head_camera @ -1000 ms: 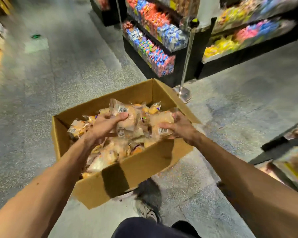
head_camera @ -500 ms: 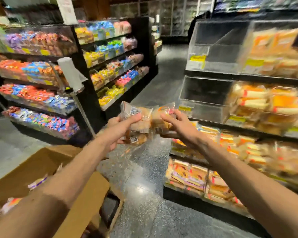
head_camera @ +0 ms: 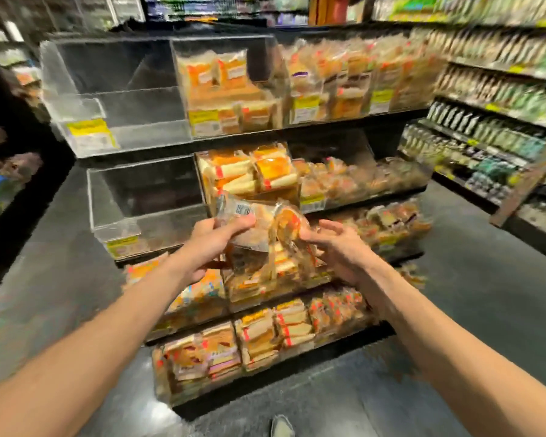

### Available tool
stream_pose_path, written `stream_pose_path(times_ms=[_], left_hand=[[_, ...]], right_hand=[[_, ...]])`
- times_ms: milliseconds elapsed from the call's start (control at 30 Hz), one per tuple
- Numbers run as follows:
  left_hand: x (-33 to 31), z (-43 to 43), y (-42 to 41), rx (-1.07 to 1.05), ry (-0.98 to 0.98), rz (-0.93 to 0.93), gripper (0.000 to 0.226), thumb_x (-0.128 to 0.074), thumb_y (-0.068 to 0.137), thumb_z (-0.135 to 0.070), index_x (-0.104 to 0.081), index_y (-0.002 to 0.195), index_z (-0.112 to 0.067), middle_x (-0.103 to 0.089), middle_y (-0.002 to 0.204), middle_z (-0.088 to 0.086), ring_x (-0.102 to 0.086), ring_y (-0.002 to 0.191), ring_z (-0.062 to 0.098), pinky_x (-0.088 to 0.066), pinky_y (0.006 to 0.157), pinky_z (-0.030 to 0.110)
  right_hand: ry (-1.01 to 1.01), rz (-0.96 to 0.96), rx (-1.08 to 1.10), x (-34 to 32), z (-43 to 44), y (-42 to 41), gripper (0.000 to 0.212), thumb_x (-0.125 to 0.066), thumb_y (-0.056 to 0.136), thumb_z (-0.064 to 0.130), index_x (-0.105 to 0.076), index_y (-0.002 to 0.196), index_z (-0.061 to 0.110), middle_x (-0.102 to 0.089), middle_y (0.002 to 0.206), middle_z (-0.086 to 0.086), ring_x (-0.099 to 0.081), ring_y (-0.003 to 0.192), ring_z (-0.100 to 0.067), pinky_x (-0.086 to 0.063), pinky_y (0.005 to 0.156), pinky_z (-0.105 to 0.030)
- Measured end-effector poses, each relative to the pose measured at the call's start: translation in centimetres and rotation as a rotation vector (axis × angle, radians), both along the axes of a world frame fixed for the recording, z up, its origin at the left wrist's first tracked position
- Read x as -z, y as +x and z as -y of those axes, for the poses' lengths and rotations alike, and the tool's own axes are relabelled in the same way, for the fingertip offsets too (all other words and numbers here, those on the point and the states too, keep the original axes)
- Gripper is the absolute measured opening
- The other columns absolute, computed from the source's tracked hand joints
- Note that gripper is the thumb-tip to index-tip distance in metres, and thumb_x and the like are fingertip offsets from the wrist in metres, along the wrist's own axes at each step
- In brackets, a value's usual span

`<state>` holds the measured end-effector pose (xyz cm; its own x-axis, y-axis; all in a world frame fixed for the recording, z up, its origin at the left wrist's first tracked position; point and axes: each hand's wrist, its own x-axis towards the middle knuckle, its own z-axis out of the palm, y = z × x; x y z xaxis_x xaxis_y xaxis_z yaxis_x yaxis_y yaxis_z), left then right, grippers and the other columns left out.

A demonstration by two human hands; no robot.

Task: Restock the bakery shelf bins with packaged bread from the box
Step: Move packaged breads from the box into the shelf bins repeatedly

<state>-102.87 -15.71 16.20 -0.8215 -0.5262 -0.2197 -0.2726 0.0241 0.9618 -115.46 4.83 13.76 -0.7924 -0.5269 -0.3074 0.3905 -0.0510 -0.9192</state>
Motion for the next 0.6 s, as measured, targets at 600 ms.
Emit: stream_pose_path(times_ms=[600], left_hand=[[3.2, -6.7, -32.1, 0.389, 0.223, 0.016, 0.037, -0.073, 0.084, -0.041, -0.070, 0.111, -0.016, -0.077, 0.101, 0.003, -0.073, 0.096, 0.019, -0.057, 0.086, 0.035]], right_hand=[[0.083, -0.184, 0.211, 1.8, -9.8, -25.0, 0.077, -0.087, 0.063, 0.003, -0.059, 0.131, 0.025, -0.056, 0.138, 0.000, -0.061, 0.119, -0.019, -0.059, 0.074, -0.037]])
